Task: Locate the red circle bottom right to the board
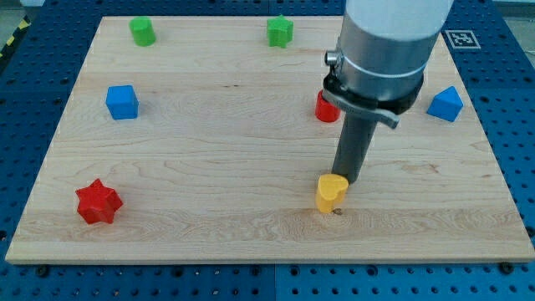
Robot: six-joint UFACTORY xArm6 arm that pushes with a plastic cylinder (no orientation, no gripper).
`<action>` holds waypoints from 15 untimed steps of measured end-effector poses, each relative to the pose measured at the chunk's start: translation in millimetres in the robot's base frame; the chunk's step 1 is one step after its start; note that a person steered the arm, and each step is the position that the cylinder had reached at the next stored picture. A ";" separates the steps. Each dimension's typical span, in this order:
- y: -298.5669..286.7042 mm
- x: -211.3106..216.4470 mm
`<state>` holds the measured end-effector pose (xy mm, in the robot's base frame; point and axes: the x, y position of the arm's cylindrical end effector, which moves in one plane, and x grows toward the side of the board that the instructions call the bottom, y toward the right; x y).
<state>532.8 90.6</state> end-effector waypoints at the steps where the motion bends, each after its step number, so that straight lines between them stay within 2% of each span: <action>1: -1.2 21.2; 4: -26.0 15.3; 6: -92.9 -111.2; 7: -82.2 -153.3; 10: -48.9 -154.0; 12: -34.6 -129.4; 15: -29.3 -157.3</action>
<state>375.6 61.3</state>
